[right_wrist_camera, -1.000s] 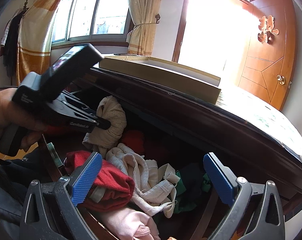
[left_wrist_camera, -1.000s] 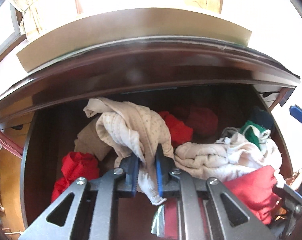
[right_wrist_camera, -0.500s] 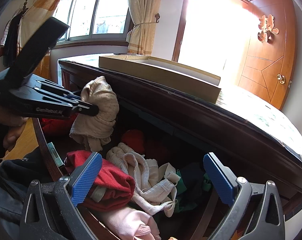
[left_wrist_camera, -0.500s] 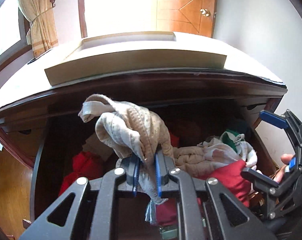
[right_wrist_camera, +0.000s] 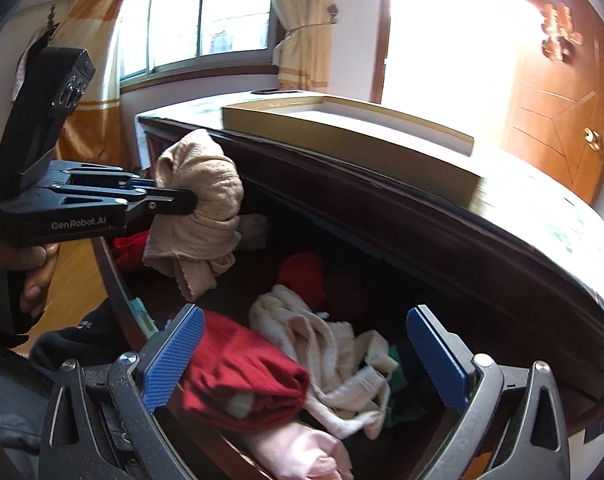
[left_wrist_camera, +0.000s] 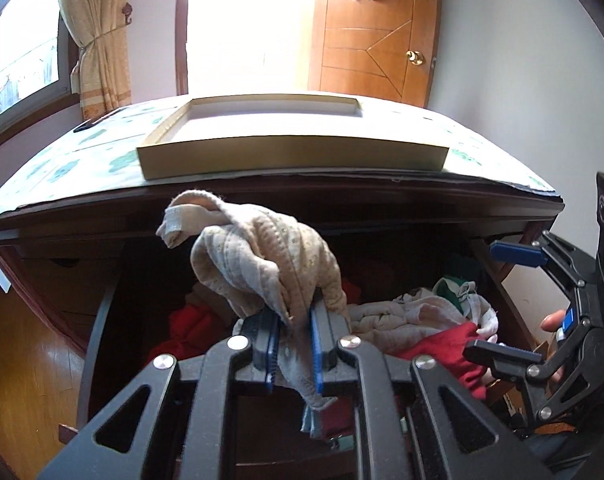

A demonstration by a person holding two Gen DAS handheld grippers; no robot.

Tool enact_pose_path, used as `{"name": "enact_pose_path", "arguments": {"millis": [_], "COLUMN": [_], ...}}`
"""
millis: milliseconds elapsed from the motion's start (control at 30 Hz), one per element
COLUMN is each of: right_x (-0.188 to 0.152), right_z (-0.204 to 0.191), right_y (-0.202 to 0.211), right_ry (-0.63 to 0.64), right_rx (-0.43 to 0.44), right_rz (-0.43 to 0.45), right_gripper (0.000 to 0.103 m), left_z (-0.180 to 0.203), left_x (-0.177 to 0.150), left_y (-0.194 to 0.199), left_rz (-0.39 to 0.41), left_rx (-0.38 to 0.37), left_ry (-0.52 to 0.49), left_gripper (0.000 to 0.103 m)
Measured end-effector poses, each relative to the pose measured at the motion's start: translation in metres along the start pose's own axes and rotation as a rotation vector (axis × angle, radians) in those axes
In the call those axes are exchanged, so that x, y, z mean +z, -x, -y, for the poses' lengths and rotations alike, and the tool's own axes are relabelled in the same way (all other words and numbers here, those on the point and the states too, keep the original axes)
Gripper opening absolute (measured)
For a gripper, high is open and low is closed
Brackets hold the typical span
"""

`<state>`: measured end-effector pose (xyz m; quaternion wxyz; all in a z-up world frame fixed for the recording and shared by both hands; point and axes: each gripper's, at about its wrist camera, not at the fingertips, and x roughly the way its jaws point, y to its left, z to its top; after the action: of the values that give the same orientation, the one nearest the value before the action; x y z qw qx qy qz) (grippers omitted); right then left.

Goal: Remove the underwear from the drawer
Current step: 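Grasp the red garment with the right tool while the left tool holds the beige underwear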

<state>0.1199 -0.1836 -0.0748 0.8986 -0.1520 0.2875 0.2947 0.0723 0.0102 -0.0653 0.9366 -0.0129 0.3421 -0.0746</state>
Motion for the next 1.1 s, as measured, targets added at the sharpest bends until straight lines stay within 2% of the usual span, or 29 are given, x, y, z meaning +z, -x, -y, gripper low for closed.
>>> {"name": "enact_pose_path", "arguments": {"millis": [100,167,233,333,467,900,1100], "right_x": [0.005,0.007,0.007,0.005,0.004,-0.001,-0.001], "right_z": [-0.006,-0.009,-0.013,-0.015,-0.019,-0.032,-0.043], "right_y": [-0.006,-0.011,-0.016,-0.026,-0.035,-0.058,-0.059], "right_ry": [0.025,0.033,0.045,0.038,0.052,0.158,0.180], "right_rx": [0.043,0.074,0.099,0.171,0.204,0.234,0.275], "right_rz": [-0.038,-0.074,-0.116,-0.184,-0.245,-0.407,-0.409], "right_gripper": [0.097,0.082,0.077,0.063,0.053,0.052,0.035], "left_z": [-0.004,-0.007,-0.009,-0.012,-0.013,-0.009,-0.010], "left_x": [-0.003,-0.005,-0.006,-0.006,-0.006,-0.009,-0.010], "left_y": [0.002,0.003,0.005,0.008,0.009,0.007,0.009], "left_rz": [0.003,0.005,0.010,0.020,0.028,0.020,0.027], "left_rx": [0.003,-0.001,-0.003,-0.008,-0.013,-0.028,-0.029], "left_ry": [0.008,0.016,0.024,0.030,0.035,0.024,0.030], "left_gripper": [0.011,0.011,0.011,0.011,0.011,0.011,0.011]}}
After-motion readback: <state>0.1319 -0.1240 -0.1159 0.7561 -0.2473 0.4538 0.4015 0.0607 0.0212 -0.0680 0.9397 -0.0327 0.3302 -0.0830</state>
